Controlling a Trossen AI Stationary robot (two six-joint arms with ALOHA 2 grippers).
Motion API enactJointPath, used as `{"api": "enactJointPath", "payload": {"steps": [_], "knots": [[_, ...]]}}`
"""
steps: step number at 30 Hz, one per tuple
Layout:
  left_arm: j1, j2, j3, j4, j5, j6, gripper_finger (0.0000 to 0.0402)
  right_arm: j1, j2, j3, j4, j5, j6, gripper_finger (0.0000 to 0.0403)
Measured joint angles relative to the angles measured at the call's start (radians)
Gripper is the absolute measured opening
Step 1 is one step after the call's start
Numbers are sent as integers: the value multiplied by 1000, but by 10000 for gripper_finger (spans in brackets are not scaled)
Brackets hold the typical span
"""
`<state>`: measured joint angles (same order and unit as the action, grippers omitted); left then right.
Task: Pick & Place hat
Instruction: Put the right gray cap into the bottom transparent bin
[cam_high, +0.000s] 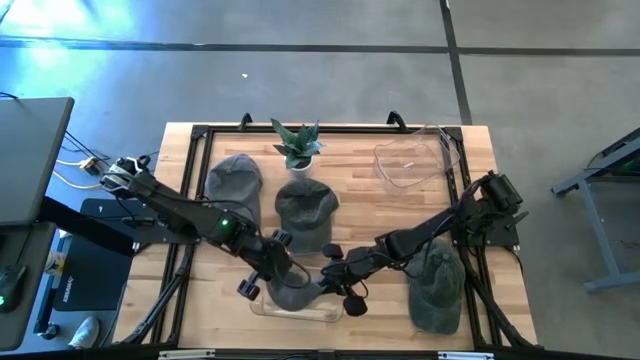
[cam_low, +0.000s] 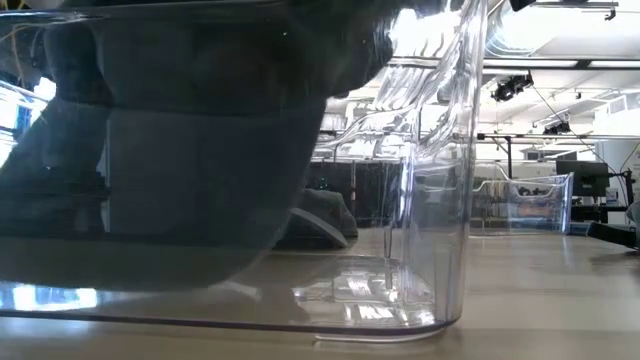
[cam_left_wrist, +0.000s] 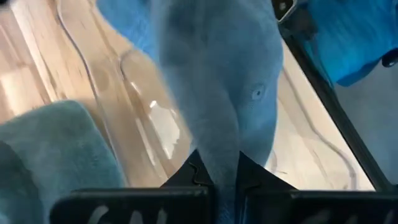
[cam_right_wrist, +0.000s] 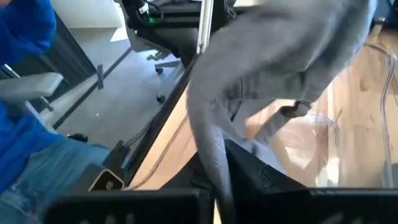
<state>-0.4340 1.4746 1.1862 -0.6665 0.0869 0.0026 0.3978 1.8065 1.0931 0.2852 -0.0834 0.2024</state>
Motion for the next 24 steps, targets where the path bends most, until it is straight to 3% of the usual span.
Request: {"api": "enactJointPath", "payload": {"steps": [7, 11, 17, 20, 24], "knots": [[19, 0, -113, 140, 22, -12, 1, -56, -11, 0, -40, -134, -11, 100], [39, 0, -136, 151, 10, -15, 1, -94, -62, 0, -134, -149, -35, 137], [34, -37, -133, 129, -69, 27, 1, -126, -115, 0, -184, -42, -95, 164], [35, -47, -134, 108, -119, 26, 1, -129, -116, 0, -201, 36, -118, 166], [34, -75, -135, 87, -154, 26, 1, -129, -111, -12, -211, 65, -157, 160]]}}
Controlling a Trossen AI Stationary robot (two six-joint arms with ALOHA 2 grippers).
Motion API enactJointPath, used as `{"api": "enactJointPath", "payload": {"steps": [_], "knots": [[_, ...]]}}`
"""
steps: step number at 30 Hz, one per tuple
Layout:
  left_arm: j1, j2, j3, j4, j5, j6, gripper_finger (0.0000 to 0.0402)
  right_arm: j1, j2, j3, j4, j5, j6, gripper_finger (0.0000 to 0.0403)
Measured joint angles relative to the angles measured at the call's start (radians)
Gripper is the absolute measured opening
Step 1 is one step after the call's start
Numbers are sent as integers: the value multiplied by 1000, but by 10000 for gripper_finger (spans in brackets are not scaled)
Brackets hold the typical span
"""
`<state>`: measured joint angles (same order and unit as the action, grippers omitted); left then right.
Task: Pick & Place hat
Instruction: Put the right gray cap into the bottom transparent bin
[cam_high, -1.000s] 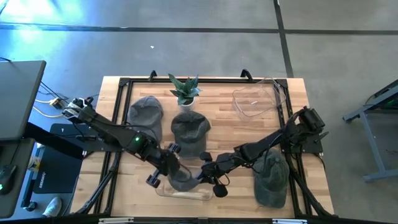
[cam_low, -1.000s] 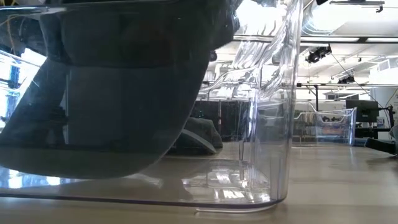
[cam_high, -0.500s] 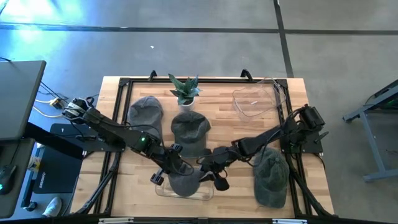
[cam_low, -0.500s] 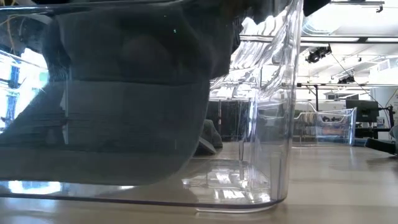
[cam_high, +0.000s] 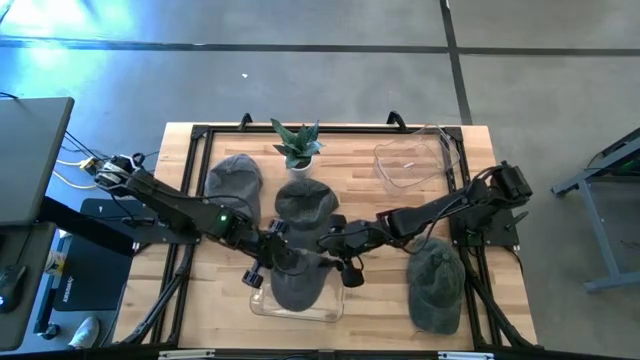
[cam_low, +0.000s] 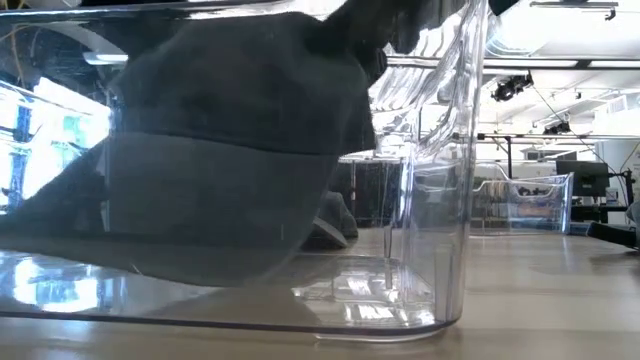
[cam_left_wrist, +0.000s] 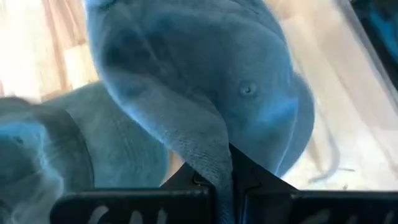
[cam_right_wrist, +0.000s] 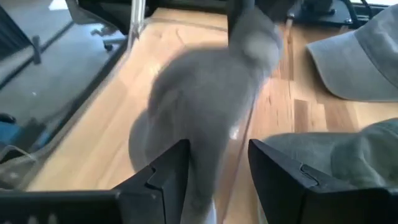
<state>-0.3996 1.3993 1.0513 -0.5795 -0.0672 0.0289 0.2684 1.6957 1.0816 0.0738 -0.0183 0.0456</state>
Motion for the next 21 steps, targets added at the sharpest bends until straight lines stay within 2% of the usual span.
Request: {"api": "enactJointPath", "payload": {"steps": [7, 10, 13, 17, 21], "knots": [[12, -27, 0, 22, 7, -47, 4, 0, 0, 0, -19, -49, -3, 147], [34, -47, 1, 35, 88, -108, 20, 0, 0, 0, -19, -69, -6, 145], [64, -50, 1, 45, 194, -132, 53, 0, 0, 0, -17, -99, -26, 146], [90, -50, 1, 72, 331, -123, 112, 0, 0, 0, -9, -201, -31, 145], [91, -41, 1, 110, 419, -65, 156, 0, 0, 0, -10, -284, -29, 143]]}}
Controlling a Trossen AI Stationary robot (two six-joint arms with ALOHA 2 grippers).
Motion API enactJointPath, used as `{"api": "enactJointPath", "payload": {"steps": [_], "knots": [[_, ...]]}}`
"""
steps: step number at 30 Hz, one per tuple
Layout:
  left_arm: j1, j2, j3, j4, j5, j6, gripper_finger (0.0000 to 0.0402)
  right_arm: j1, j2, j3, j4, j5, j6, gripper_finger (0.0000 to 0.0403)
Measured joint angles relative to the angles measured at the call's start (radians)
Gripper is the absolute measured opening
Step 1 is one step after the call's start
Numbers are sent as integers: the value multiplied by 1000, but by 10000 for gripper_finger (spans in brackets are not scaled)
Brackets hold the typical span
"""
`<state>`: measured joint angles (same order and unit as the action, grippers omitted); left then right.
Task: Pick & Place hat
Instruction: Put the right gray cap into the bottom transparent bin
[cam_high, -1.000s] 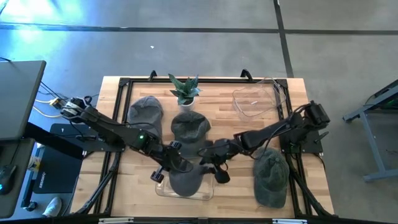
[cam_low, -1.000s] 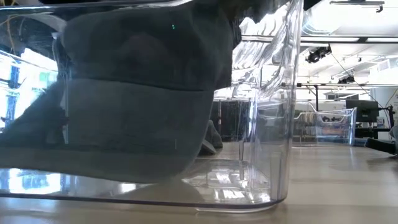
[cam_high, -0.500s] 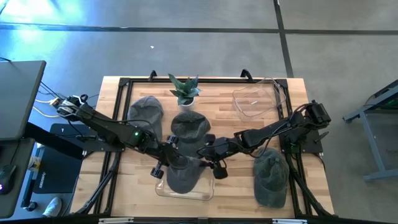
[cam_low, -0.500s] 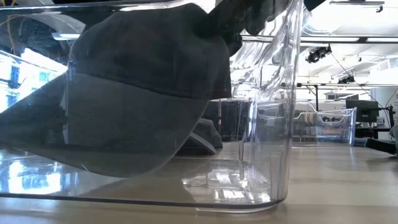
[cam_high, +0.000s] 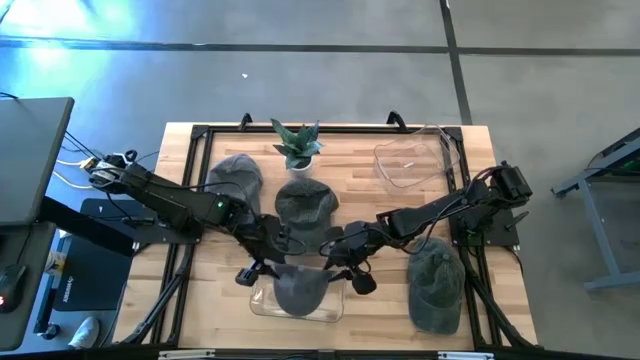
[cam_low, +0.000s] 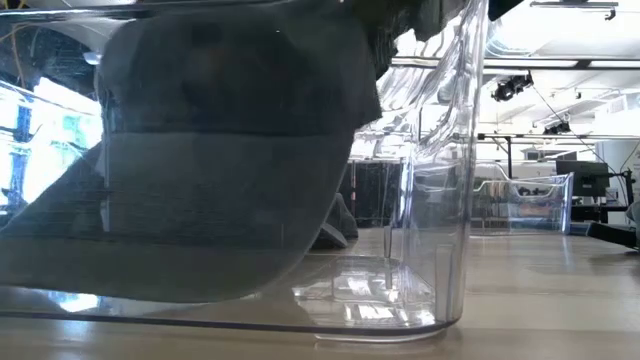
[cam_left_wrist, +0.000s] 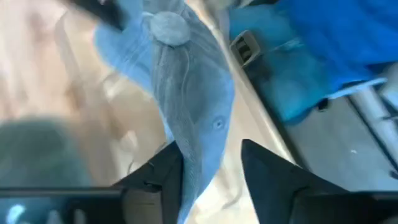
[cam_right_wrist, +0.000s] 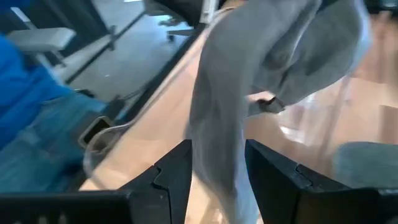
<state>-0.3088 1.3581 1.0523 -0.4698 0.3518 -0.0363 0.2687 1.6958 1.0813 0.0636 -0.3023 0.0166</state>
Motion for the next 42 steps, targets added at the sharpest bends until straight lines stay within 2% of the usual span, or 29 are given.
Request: {"api": "enactJointPath", "payload": {"steps": [3, 7, 12, 17, 19, 25, 30, 33, 35, 42], "knots": [[1, 4, 0, 32, 63, 35, 170, -1, 0, 0, -4, -33, 0, 142], [1, 0, 0, 47, 84, 66, 172, -1, -9, 0, -15, -77, 1, 147], [-1, -37, 0, 22, 102, 58, 172, -1, -32, 0, -23, -120, -21, 171], [-45, -39, 0, 110, 193, 58, 172, 9, -32, 0, -9, -139, -111, 196], [-70, -39, 0, 123, 172, 57, 172, 19, -32, 0, 28, -122, -127, 200], [-91, -8, 0, 147, -9, 21, 172, 57, -19, 0, 154, -81, -154, 197], [-91, 30, 0, 228, -19, -27, 172, 83, 31, 1, 209, -18, -153, 186], [-91, 67, 1, 281, -17, -27, 172, 88, 34, 3, 218, -3, -151, 170], [-91, 83, 0, 303, -17, -20, 172, 89, 34, 4, 226, -32, -138, 147], [-91, 121, 0, 364, -5, -18, 172, 94, 34, 4, 226, -97, -131, 14]]}}
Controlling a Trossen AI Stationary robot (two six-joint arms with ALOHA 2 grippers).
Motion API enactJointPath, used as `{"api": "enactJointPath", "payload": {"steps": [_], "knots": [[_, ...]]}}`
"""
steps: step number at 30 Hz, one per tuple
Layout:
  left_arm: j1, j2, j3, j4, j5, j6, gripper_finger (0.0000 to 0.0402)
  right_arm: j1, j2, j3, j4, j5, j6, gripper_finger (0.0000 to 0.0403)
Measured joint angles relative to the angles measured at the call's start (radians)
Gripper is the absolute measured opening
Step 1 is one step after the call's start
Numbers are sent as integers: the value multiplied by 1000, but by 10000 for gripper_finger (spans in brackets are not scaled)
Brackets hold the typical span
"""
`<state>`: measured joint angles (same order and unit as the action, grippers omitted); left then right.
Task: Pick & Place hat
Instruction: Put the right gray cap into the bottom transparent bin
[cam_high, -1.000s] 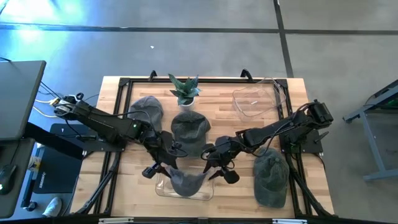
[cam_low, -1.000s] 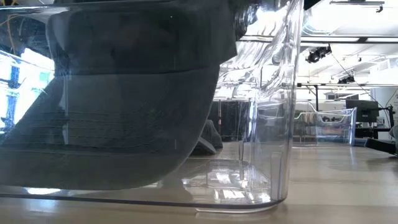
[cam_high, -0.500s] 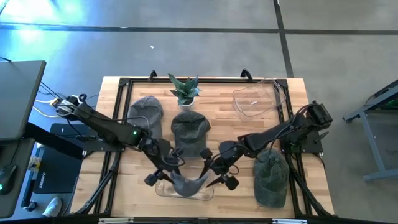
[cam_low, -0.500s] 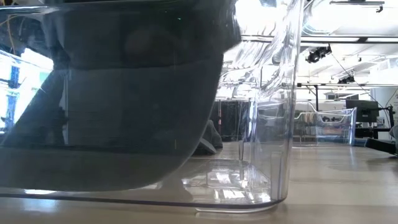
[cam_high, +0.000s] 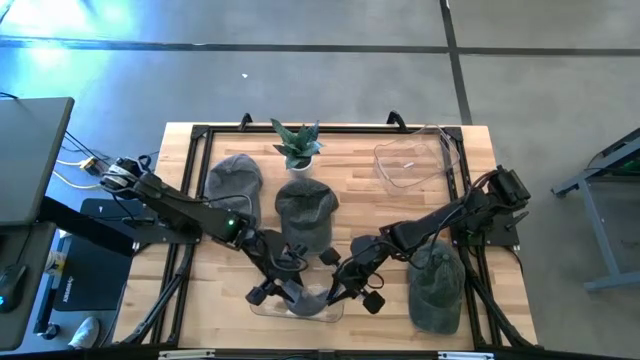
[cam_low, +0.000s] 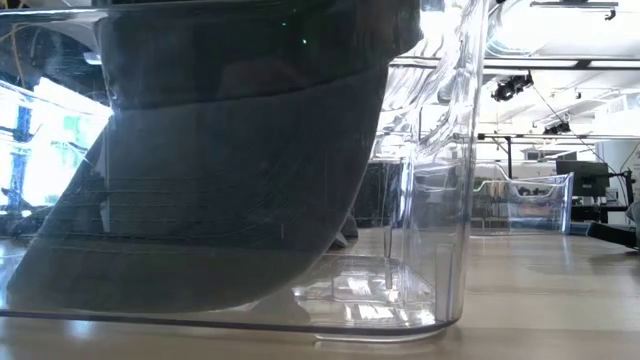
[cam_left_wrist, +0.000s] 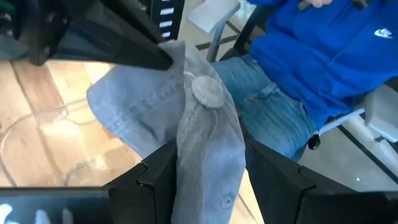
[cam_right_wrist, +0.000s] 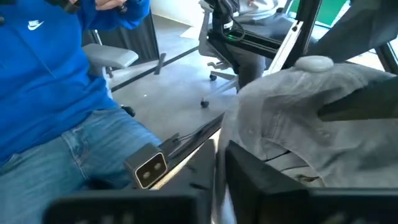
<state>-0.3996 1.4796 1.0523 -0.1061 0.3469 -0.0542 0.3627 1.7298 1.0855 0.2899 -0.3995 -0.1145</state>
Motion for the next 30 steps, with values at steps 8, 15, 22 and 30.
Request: {"api": "enactJointPath", "payload": {"steps": [8, 15, 22, 30], "knots": [[-4, 8, 0, 3, 203, 15, 172, -10, 0, 0, -18, -3, -2, 8], [-57, -18, 1, 0, 249, 33, 172, -35, 0, 0, -72, -6, 1, 6], [-66, -18, 1, -22, 184, 32, 172, -37, -16, 0, -62, -20, 1, 28], [-65, -18, 1, -68, 30, 61, 172, -32, -15, 0, -28, -84, -25, 163]]}}
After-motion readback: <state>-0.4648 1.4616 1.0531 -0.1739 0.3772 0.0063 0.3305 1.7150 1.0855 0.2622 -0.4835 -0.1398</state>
